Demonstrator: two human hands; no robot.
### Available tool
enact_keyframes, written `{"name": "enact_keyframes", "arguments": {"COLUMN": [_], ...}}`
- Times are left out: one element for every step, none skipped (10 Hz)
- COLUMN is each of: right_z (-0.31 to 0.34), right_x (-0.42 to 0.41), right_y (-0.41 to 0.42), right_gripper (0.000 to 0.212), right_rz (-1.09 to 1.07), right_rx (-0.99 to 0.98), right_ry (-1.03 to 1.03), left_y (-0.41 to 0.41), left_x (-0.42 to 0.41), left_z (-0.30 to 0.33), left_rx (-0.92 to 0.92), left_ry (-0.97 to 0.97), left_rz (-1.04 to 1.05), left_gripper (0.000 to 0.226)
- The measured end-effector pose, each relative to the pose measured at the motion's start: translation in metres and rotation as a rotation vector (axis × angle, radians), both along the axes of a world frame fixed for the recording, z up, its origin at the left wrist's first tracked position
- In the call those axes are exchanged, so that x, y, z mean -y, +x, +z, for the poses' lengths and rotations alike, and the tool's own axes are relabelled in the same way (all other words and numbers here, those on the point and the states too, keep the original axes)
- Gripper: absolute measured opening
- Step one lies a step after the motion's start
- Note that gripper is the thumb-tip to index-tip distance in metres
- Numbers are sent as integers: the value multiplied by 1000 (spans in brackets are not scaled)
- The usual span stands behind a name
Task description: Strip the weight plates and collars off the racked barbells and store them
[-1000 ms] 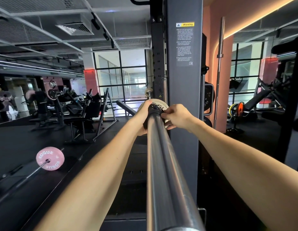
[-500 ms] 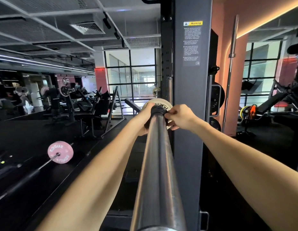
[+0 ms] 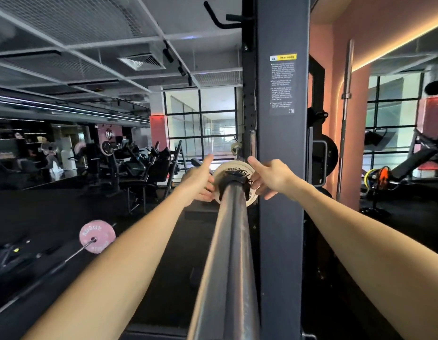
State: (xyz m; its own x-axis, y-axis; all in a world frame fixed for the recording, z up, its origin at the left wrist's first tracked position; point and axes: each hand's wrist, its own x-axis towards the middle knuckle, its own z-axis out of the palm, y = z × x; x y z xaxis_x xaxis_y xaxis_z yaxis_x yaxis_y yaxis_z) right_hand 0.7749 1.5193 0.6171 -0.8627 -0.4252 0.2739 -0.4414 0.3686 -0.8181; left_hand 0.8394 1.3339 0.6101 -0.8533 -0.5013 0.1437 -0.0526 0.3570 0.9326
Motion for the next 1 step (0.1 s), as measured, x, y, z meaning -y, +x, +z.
{"name": "enact_keyframes", "arguments": {"right_z": [28], "right_x": [-4], "right_y": [11], "right_gripper": [89], "right_rz": [-149], "right_rx": [-32], "right_ry": [-114], "left_y": [12], "left_x": [9], "left_z": [23], "left_rx": [-82], "left_ry": [58], "left_rz": [-10], "left_gripper": [99]}}
